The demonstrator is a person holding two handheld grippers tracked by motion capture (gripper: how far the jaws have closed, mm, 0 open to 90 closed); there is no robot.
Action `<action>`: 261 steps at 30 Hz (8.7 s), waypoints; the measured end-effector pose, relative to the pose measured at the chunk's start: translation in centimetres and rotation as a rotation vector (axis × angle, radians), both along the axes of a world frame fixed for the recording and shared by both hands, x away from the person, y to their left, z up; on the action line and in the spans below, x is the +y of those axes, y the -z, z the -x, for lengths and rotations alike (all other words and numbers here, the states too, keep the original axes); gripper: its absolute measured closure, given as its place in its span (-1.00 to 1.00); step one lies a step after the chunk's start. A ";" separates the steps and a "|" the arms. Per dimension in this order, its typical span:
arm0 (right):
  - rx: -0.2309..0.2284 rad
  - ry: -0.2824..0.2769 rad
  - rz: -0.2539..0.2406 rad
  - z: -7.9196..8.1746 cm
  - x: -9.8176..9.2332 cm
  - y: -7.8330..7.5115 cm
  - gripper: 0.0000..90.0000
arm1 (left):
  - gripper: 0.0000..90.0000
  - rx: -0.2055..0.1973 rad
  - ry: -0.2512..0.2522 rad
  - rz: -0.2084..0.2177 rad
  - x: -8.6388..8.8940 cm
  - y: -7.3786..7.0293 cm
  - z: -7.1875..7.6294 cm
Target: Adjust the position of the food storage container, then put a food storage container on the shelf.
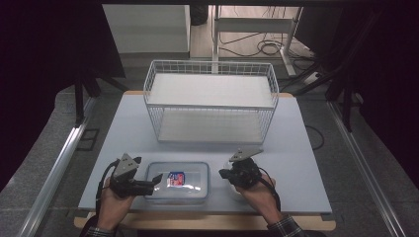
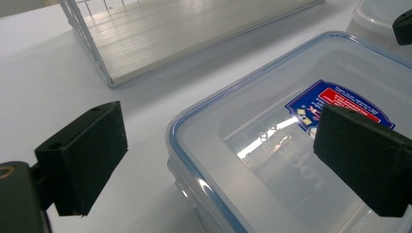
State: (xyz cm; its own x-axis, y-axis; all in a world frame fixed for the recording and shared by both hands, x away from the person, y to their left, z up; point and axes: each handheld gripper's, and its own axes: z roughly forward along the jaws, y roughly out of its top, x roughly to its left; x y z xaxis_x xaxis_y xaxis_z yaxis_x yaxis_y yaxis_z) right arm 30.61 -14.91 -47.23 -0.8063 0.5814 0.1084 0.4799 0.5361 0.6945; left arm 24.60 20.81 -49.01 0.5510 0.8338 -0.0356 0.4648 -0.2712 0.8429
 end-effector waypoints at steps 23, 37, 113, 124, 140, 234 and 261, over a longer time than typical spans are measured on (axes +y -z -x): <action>-0.012 0.048 0.039 -0.2 -1.6 0.3 0.98 | -0.88 0.010 -0.004 -0.016 -0.1 0.1 0.0; -0.020 0.180 0.050 -1.0 -6.2 0.0 0.98 | -0.88 0.012 -0.012 -0.012 0.1 0.1 0.0; 0.091 0.013 -0.005 5.3 -3.6 2.3 0.95 | 0.99 0.297 0.216 -0.099 -2.8 2.5 1.9; 0.065 0.089 0.013 3.7 -5.1 2.3 0.97 | 0.99 0.291 0.222 -0.114 -5.2 2.6 -0.9; 0.042 0.110 0.021 3.0 -6.6 1.9 0.75 | 0.31 0.212 0.164 -0.128 -4.2 2.2 -1.2; 0.333 0.108 -0.235 -1.7 -5.7 1.4 -0.23 | -0.50 0.408 0.385 0.212 -4.6 1.4 -5.6; 0.303 0.187 -0.315 1.1 -6.7 0.7 0.15 | 0.03 0.429 0.310 0.393 -3.3 1.9 -3.7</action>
State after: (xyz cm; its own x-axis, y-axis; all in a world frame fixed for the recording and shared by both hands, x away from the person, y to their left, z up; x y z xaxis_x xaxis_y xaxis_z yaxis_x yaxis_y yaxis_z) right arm 29.46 -21.59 -47.91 -0.5960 0.6144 0.5170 0.7541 0.2071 0.6232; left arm 28.27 17.51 -50.94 0.6323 0.5192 -0.5751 0.7317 -0.1561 0.6635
